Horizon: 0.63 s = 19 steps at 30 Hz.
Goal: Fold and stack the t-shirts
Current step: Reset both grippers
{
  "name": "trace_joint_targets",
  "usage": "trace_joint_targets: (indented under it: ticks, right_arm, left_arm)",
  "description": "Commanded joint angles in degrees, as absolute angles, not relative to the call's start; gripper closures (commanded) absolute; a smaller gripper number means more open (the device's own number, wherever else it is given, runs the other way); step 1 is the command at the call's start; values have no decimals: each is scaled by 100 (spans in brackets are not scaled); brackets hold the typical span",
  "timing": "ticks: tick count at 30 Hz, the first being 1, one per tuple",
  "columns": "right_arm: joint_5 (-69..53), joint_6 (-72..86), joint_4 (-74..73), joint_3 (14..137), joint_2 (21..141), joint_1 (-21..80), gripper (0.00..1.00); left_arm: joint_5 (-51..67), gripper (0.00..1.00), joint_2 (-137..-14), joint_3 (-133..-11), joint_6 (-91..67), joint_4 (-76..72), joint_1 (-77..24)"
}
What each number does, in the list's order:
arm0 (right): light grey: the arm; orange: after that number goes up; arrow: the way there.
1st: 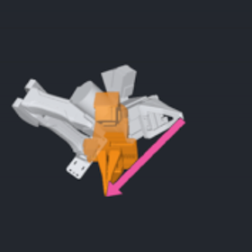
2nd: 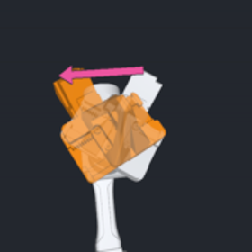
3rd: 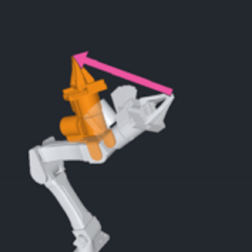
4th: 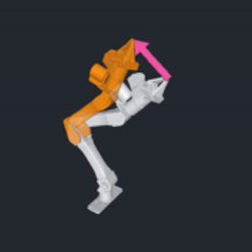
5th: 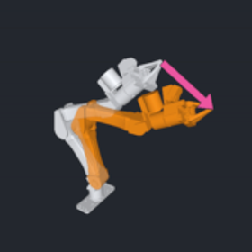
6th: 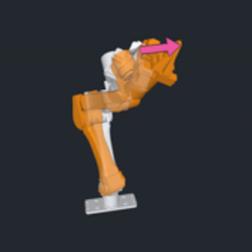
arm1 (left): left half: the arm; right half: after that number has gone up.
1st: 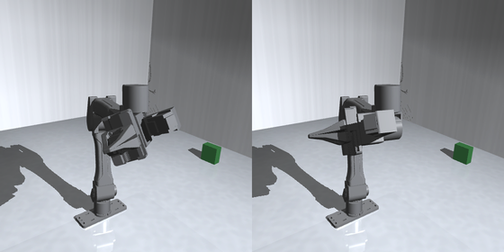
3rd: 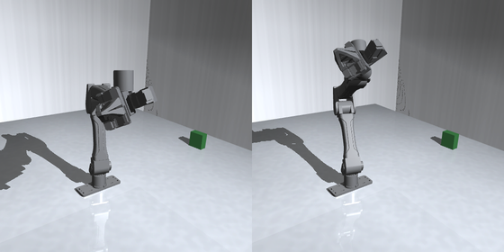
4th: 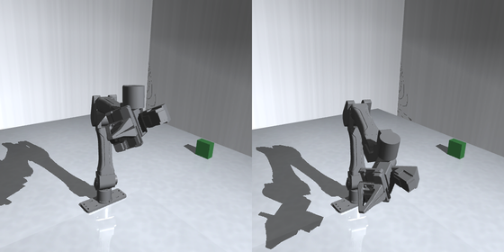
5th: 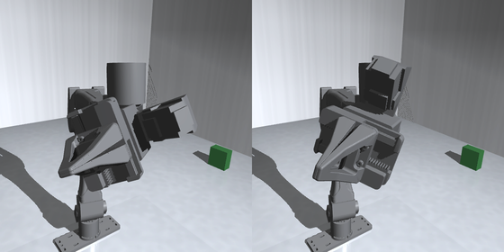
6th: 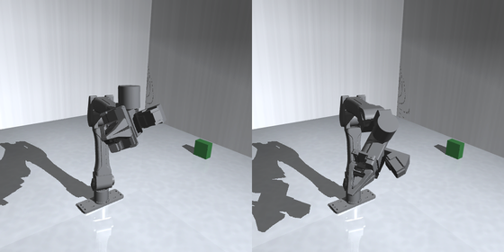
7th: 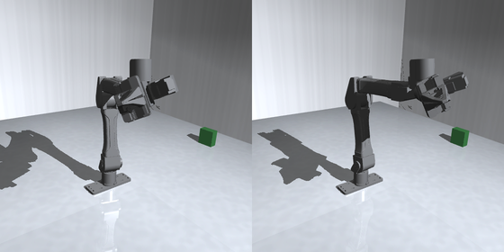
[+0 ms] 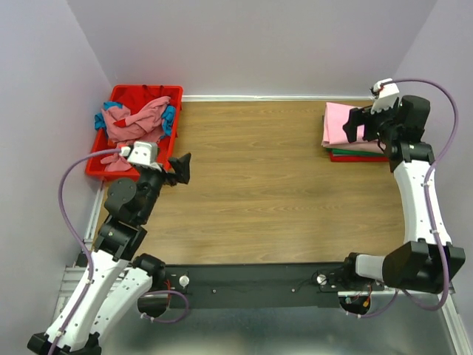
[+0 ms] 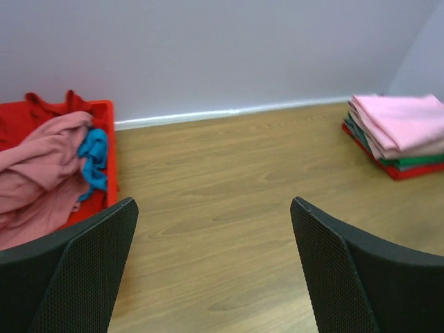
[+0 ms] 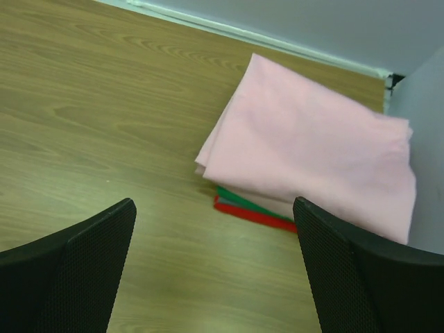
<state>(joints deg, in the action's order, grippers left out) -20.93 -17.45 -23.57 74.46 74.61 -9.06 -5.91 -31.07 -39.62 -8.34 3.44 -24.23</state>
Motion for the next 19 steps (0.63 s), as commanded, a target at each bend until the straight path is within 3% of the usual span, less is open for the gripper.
trace_joint_targets:
  ticks: [1, 12, 19]
  right_arm:
    - [-2022, -669, -2347, 6962, 7094, -931, 0]
    - [59, 729, -1573, 5801, 5661, -940, 0]
    - [44, 518, -1406, 5537, 5476, -940, 0]
  left_arm:
    - [-1818, 2, -3331, -4656, -1397, 931, -2242]
    - [-967, 1, -3542, -5238, -1257, 1265, -1617]
    - [-616, 2, -3428, -5221, -1125, 1310, -1617]
